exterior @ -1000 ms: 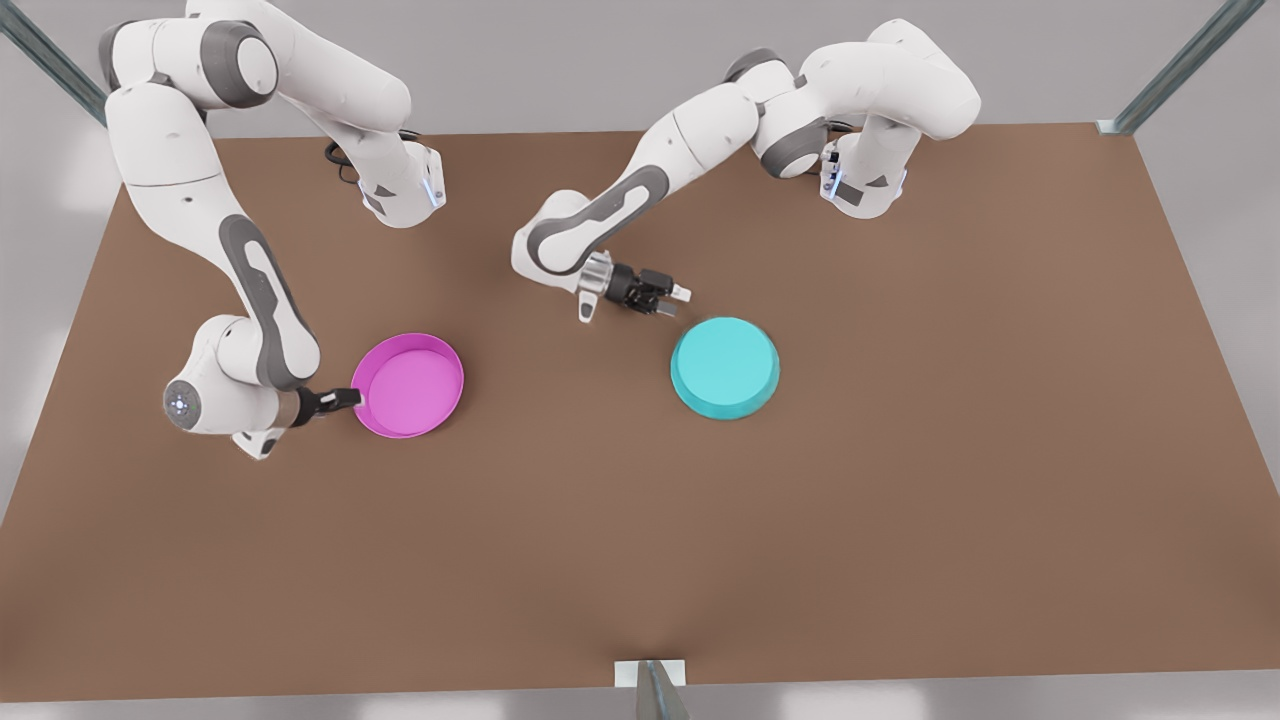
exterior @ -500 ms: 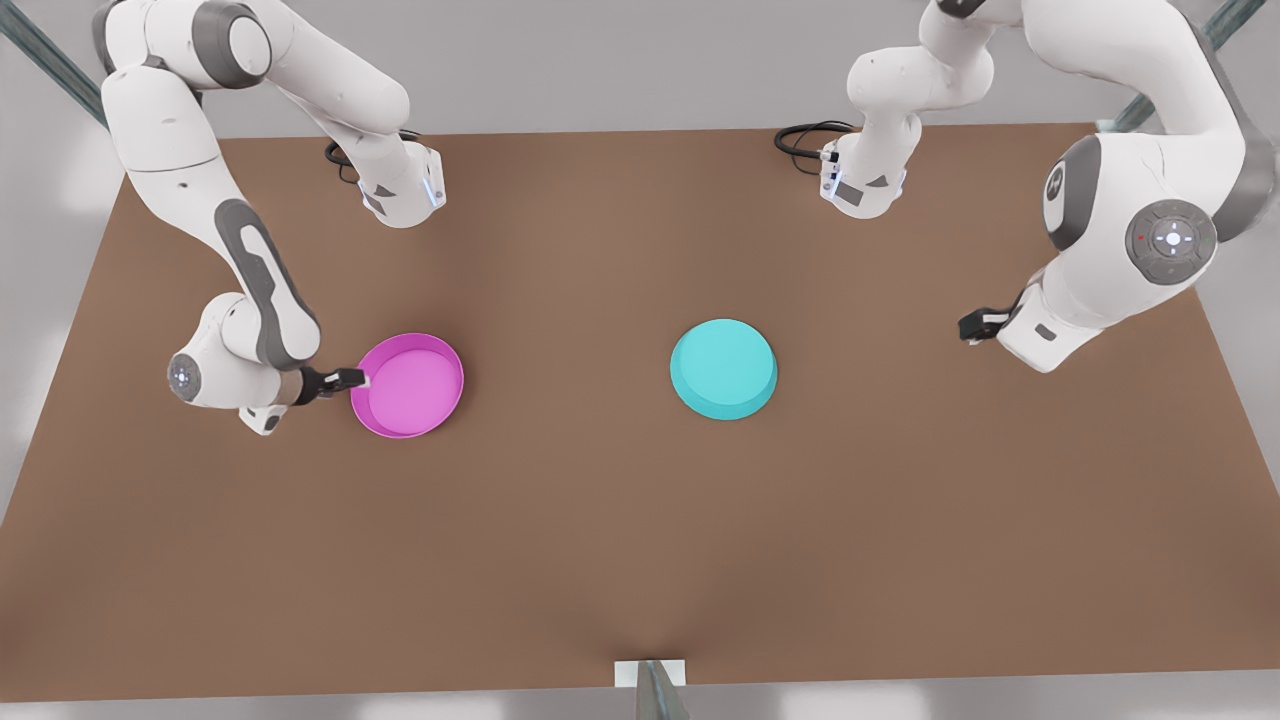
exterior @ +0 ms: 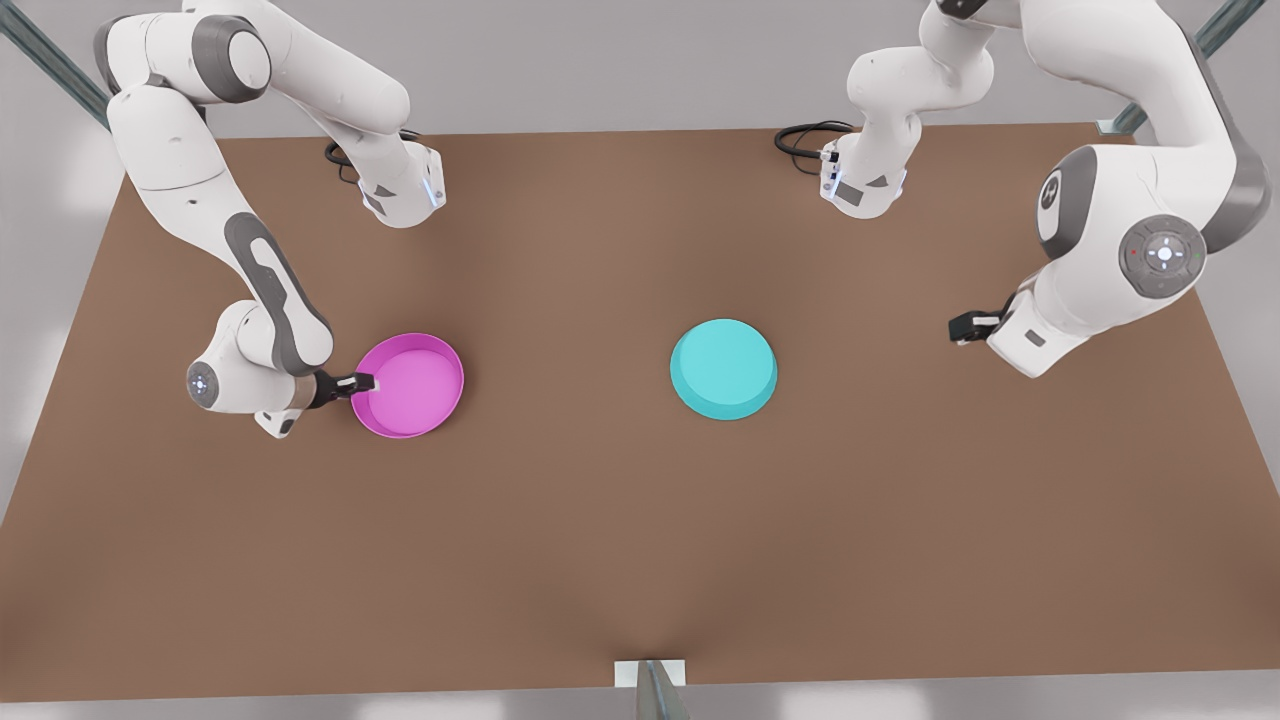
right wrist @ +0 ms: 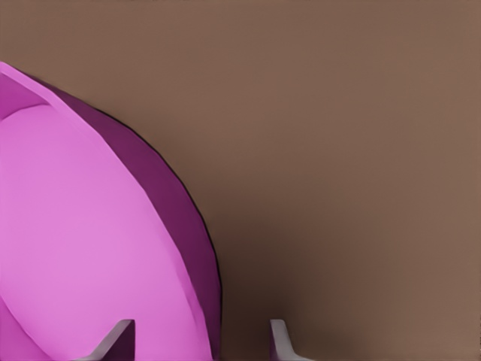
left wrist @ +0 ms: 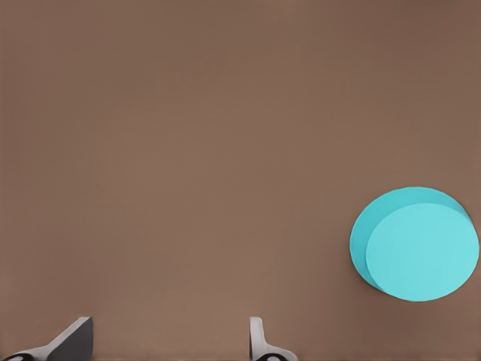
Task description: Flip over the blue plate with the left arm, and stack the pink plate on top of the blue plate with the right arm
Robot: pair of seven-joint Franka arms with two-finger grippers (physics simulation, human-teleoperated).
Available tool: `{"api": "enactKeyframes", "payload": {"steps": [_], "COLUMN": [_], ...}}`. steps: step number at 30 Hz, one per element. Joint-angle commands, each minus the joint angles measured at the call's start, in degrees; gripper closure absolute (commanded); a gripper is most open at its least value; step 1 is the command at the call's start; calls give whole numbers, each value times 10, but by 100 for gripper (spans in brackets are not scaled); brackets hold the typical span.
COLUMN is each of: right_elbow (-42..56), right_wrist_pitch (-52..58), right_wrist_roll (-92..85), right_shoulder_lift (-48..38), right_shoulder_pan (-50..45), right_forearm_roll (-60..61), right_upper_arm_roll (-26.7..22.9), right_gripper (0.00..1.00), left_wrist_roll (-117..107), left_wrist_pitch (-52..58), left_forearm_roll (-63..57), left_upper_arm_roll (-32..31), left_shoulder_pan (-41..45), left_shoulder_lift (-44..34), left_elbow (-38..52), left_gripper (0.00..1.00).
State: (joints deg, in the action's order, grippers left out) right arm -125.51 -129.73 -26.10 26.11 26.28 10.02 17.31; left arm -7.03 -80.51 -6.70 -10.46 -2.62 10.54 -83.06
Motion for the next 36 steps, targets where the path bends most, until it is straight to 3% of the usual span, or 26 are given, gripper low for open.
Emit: {"api": "enactKeyframes", "payload": {"steps": [1, 7, 12, 21, 27, 30, 36], "right_elbow": [0, 0, 1, 10, 54, 121, 148], "right_wrist_pitch": [0, -3, -3, 5, 76, 144, 140], "right_wrist_roll": [0, 0, -1, -7, 3, 25, 61], "right_shoulder_lift": [0, 4, 4, 3, -4, -4, 2], "right_shoulder_pan": [0, -1, -1, -1, -1, -1, -18], "right_forearm_roll": [0, 0, 0, -1, 0, 0, 0], "right_upper_arm_roll": [1, 0, 0, 1, 27, 79, 143], "right_gripper": [46, 55, 79, 79, 79, 79, 79], "left_wrist_roll": [0, 0, 0, 0, 0, 0, 0], "left_wrist_pitch": [1, 4, 4, 4, 4, 4, 4], "left_forearm_roll": [0, 0, 0, 0, 0, 0, 0], "left_upper_arm_roll": [0, 0, 0, 0, 0, 0, 0], "left_shoulder_pan": [0, 0, 0, 0, 0, 0, 0], "left_shoulder_lift": [-1, 0, 0, 3, 3, 3, 3], "left_elbow": [0, 0, 0, 0, 0, 0, 0], "left_gripper": [0, 0, 0, 0, 0, 0, 0]}}
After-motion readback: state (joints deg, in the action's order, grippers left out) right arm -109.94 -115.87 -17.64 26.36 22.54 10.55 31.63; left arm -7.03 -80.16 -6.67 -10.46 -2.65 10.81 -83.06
